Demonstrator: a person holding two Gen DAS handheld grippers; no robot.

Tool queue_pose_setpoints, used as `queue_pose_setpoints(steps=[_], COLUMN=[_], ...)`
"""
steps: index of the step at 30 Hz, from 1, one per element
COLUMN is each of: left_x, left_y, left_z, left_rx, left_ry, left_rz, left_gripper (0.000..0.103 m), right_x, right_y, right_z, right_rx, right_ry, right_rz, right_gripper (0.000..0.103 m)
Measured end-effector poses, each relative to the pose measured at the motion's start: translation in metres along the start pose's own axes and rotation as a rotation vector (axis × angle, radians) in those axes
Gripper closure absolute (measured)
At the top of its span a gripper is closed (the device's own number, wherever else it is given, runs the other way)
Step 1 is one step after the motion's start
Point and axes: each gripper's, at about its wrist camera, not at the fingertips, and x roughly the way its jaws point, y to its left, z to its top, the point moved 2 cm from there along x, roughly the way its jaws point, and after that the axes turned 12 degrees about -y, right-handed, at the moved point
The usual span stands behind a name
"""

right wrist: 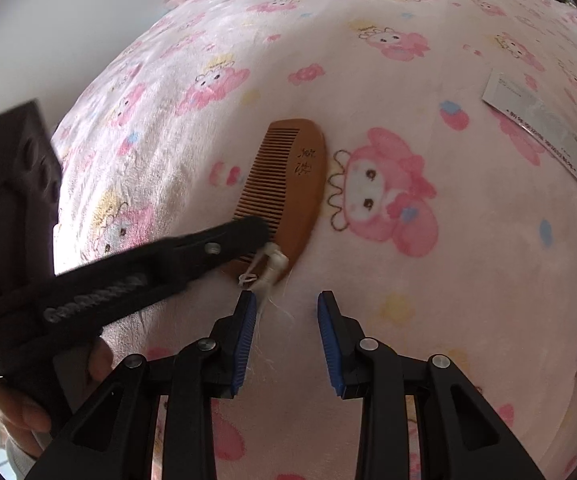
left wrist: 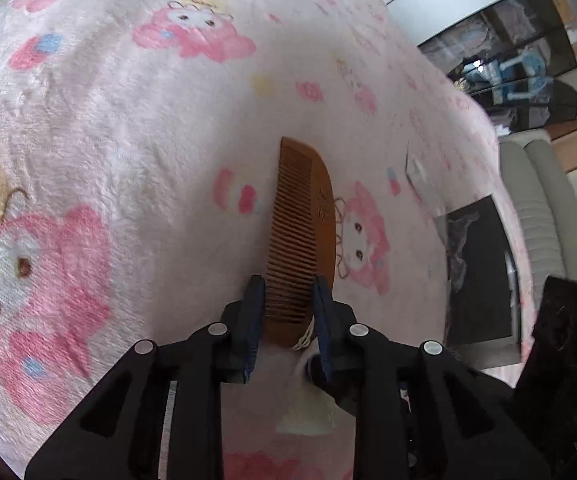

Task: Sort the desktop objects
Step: 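Close the left tool on the spine of the wooden comb, then lift the comb with the left tool and carry it toward the box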

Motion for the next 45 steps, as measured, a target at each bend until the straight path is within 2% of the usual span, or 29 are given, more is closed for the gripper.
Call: queue_pose_setpoints(steps=[2,4,8,17,23,27,33,38,45], left_x=[-0.003,-0.012,-0.020,-0.010,-0.011,-0.011,-0.020,-0.021,-0.015], left_y=[-0.006,-0.014,-0.035,-0.081,-0.120,-0.137,-0.141,-0.122,-0.110], left_z=[-0.006,-0.013,-0.029,-0.076,-0.110,-0.128,-0.130,-0.121,-0.123], left_rx=[-0.005,0.004,0.054,0.083,0.137,0.207,0.216,0.164,0.144], left_ry=[0.009,0.002,0.024,0.074,0.125,0.160,0.165,0.144,0.156], left_rz=[-0.029,-0.038,-0.053,-0.056,-0.103,-0.107,-0.130,-0.085,-0.050], left_gripper=[0.095,0.097,0.097,0.097,0.097,0.097,0.096,0.096,0.095], right_x=[-0.005,-0.013,-0.037,-0.082,-0.113,-0.123,-0.125,-0.123,-0.099], right_y=[-0.003,-0.006,-0.017,-0.073,-0.105,-0.122,-0.134,-0.128,-0.112], right_z=[0.001,0.001,-0.008,-0.043,-0.070,-0.089,-0.094,-0.088,-0.088], right_rx=[0.011,0.009,-0.010,0.098,0.155,0.211,0.265,0.260,0.245], right_ry=[-0.007,-0.012,-0.031,-0.051,-0.068,-0.072,-0.079,-0.092,-0.038], right_rz=[-0.008,-0.013,-0.011,-0.040,-0.062,-0.061,-0.062,-0.045,-0.006], right_gripper=[0.074,0.074,0.074,0.074,0.074,0.074,0.074,0.074,0.074])
